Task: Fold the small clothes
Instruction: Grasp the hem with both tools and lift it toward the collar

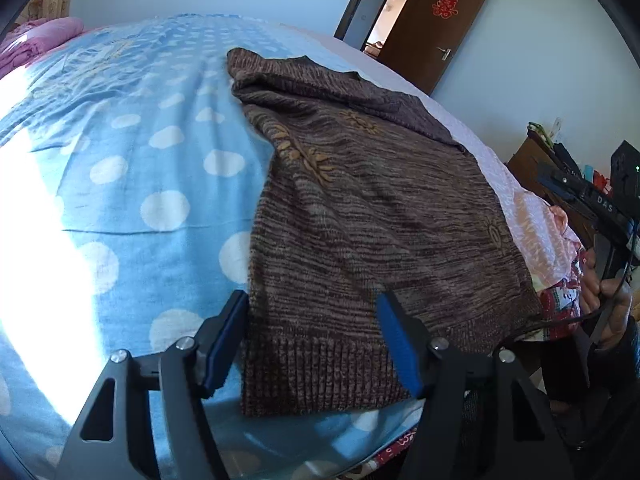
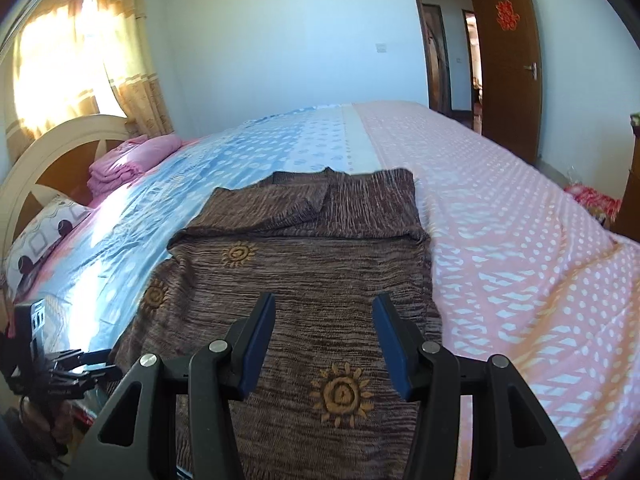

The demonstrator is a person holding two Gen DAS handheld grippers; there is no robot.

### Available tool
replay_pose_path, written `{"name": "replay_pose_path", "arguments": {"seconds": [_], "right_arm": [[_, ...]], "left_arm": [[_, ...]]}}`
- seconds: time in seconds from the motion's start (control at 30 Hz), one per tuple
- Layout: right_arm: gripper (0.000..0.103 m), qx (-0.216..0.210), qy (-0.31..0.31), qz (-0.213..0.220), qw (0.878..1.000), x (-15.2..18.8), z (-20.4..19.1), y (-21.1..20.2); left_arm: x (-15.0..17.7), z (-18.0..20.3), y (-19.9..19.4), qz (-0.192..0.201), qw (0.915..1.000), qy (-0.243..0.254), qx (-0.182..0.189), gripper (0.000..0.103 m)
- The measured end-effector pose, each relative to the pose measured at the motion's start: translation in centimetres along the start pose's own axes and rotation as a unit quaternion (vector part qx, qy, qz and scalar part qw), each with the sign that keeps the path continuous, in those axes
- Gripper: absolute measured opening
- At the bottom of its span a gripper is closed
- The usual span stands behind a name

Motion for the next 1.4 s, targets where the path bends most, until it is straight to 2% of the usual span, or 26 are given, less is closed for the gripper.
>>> {"name": "replay_pose_path", "arguments": {"seconds": [0.17, 0.2, 0.27, 0.3, 0.37, 0.43, 0.5, 0.63, 0.7, 0.77, 0.87, 0.9, 0.97, 1.03, 1.07, 1.1, 1.13, 1.17, 1.27, 1.4], "right_arm": [[0.053, -0.034, 0.012, 0.053, 0.998, -2.2, 2.1, -7.5], [0.058, -0.036, 0.007, 0.053, 0.998, -2.4, 2.5, -8.9], [0.067, -0.028, -0.006, 0.045, 0.999, -2.2, 3.2, -11.3], [0.07, -0.013, -0.013, 0.034, 0.999, -1.8, 3.5, -12.2], [0.07, 0.024, -0.024, 0.0, 0.999, -0.1, 3.9, -12.7], [0.07, 0.034, -0.033, -0.038, 0.998, 2.2, 3.9, -12.0], [0.07, 0.031, -0.044, -0.086, 0.995, 5.0, 3.2, -10.0], [0.07, 0.033, -0.059, -0.173, 0.983, 9.0, 1.2, -4.7], [0.069, 0.038, -0.066, -0.196, 0.978, 10.2, 0.7, -3.0], [0.069, 0.079, -0.088, -0.21, 0.971, 11.2, 0.3, -1.6], [0.069, 0.087, -0.075, -0.239, 0.964, 12.2, 1.3, 0.6], [0.064, 0.09, -0.073, -0.245, 0.962, 12.4, 1.5, 1.2], [0.06, 0.101, -0.098, -0.247, 0.959, 12.6, 1.1, 1.9], [0.047, 0.108, -0.117, -0.254, 0.954, 12.9, 0.8, 2.3], [0.035, 0.113, -0.125, -0.255, 0.952, 13.0, 0.7, 2.4], [0.014, 0.115, -0.13, -0.254, 0.951, 13.0, 0.8, 2.3], [0.008, 0.102, -0.121, -0.258, 0.953, 13.0, 1.1, 2.3], [0.008, 0.078, -0.095, -0.265, 0.956, 13.1, 1.7, 2.2], [0.008, 0.052, -0.061, -0.253, 0.964, 12.1, 2.4, 1.1], [0.008, 0.002, -0.038, -0.205, 0.978, 9.3, 2.5, -2.8]], "left_arm": [[0.7, -1.2, -0.3, 0.013, 0.999, -0.036, 0.025, 0.068], [0.8, -1.3, -0.3, 0.016, 0.9985, -0.042, 0.029, 0.068], [0.9, -1.2, -0.3, 0.021, 0.9981, -0.049, 0.03, 0.065], [0.9, -1.1, -0.2, 0.02, 0.9983, -0.047, 0.027, 0.06], [1.1, -0.9, -0.2, 0.023, 0.9988, -0.041, 0.017, 0.053], [1.5, -0.8, -0.2, 0.023, 0.9987, -0.041, 0.023, 0.038], [1.8, -0.8, 0.0, 0.022, 0.9987, -0.042, 0.02, 0.031], [2.0, -0.4, -0.1, 0.014, 0.999, -0.039, 0.019, 0.031], [2.1, -0.5, -0.1, 0.012, 0.9988, -0.044, 0.017, 0.036], [2.1, -0.6, -0.1, 0.014, 0.9981, -0.056, 0.021, 0.036], [2.2, -0.7, 0.0, 0.017, 0.9976, -0.063, 0.022, 0.033], [2.2, -0.6, 0.0, 0.018, 0.9979, -0.06, 0.018, 0.03], [2.3, -0.4, -0.1, 0.018, 0.9984, -0.053, 0.008, 0.021], [2.4, -0.6, -0.1, 0.016, 0.9979, -0.061, 0.013, 0.013], [2.5, -0.8, -0.2, 0.016, 0.9974, -0.067, 0.02, 0.013], [2.5, -0.8, -0.3, 0.015, 0.9971, -0.071, 0.025, 0.012], [2.5, -0.8, -0.4, 0.014, 0.9969, -0.073, 0.026, 0.012], [2.5, -0.7, -0.6, 0.015, 0.9966, -0.076, 0.027, 0.012], [2.4, -0.5, -2.4, 0.032, 0.9955, -0.08, 0.039, 0.011], [1.9, 0.3, -6.2, 0.063, 0.9952, -0.062, 0.043, 0.01]]}}
Point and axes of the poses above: each gripper's, at about its wrist camera, not at the fingertips, and y roughly the way its jaws point, z to its right, x to its underside, the point moved 1 cm from there along y, roughly the way its jaws point, and after that the axes turned 2 degrees about -y, right-handed, at the moved point
